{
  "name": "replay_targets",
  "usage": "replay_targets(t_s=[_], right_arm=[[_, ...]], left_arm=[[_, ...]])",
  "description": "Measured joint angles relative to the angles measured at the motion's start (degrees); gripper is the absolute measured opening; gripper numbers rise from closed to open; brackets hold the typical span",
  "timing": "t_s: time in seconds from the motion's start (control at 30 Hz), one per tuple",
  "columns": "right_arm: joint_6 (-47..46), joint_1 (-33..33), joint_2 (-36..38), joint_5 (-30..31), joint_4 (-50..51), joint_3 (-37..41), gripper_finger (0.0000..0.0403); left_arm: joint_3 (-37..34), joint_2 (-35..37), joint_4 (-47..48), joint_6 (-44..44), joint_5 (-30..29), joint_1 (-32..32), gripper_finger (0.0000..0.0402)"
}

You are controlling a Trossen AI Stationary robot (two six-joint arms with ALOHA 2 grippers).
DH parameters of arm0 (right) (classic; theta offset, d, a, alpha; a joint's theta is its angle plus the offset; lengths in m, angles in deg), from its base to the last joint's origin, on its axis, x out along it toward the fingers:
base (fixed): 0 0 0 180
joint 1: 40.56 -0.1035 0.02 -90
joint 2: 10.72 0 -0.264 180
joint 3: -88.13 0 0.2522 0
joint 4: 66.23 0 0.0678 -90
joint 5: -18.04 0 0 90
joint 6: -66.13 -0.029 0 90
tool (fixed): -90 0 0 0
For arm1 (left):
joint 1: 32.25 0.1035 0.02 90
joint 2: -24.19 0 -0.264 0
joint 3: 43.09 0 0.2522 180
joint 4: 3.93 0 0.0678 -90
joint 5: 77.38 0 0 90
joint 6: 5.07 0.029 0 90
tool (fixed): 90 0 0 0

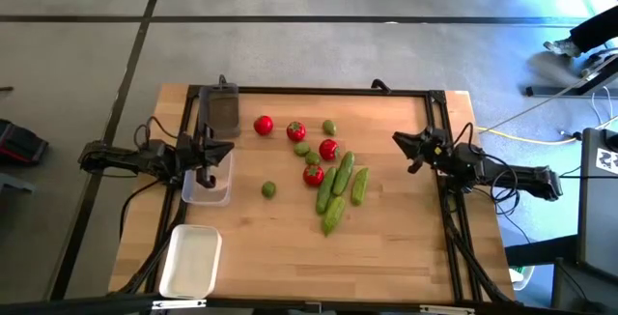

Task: Sort produce into baskets
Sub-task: Put the cucumber into the black bin

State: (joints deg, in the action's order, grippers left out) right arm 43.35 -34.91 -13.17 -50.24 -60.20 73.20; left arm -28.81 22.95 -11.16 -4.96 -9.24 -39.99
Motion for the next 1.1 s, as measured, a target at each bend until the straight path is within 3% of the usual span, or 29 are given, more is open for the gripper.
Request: replay_targets(t_s=[0.33,0.53,0.87,1.1], right_arm=[[0.09,0.0,-7.1,0.53,0.2,0.0,0.0229],[0.93,0.0,-14.86,-0.29,0.05,-3.1,0.0288],[1.8,-0.04,-37.62,-3.61,3.22,-17.46,0.0278],[-7.29,-0.07,-52.51,-12.54,25.55,-32.33,0.0256]], left_arm=[[0.02,0.0,-2.25,1.1,-7.23,0.0,0.0015],[0.02,0.0,-2.25,2.92,-9.56,0.0,0.0015],[0.02,0.0,0.08,6.17,-9.55,0.0,0.0015],[0.02,0.0,1.0,0.63,-9.54,0.0,0.0015]])
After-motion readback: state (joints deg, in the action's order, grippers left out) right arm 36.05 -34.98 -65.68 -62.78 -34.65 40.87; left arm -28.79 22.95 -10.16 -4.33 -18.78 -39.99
